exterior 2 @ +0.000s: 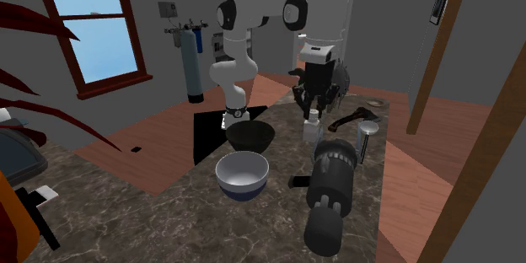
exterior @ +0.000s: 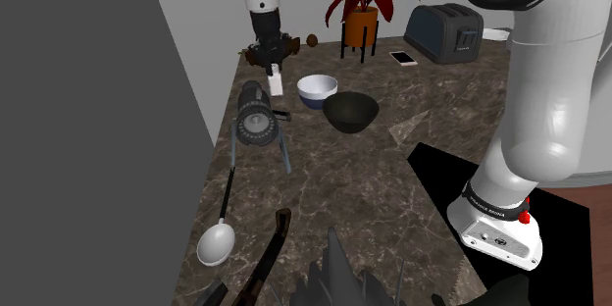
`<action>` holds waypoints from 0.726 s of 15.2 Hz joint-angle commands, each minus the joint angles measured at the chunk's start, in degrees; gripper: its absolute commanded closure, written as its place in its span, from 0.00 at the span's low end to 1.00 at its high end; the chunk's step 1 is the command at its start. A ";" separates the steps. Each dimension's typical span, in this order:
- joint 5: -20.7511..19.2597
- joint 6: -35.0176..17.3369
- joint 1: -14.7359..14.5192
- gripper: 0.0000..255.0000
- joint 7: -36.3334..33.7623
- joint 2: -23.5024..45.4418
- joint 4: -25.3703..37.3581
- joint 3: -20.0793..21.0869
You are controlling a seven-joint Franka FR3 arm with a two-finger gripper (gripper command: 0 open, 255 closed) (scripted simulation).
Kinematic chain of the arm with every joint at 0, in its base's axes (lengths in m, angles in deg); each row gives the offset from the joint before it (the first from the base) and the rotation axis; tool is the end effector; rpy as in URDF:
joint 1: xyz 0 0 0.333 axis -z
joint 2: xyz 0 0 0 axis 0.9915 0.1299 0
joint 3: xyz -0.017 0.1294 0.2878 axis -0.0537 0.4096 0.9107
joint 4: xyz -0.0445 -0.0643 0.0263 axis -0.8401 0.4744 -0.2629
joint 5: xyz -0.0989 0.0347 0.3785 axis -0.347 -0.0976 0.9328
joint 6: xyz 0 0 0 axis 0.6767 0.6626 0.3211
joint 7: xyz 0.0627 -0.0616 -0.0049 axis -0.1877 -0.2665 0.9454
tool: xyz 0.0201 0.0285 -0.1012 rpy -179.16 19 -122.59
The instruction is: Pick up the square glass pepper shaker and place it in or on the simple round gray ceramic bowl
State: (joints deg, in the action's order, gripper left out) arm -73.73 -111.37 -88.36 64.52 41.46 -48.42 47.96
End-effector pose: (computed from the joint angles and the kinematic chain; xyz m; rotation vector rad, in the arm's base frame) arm 0.6329 0.1423 0.5207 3.1186 0.0351 -0.0296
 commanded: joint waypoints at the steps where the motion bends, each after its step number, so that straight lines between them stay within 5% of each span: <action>1: 0.00 1.71 -0.05 1.00 0.05 0.13 1.81 0.01; 11: 2.62 -1.49 4.43 1.00 7.07 -19.78 -20.97 -2.59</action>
State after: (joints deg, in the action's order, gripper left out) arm -71.35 -112.38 -84.47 70.51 23.95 -66.68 45.86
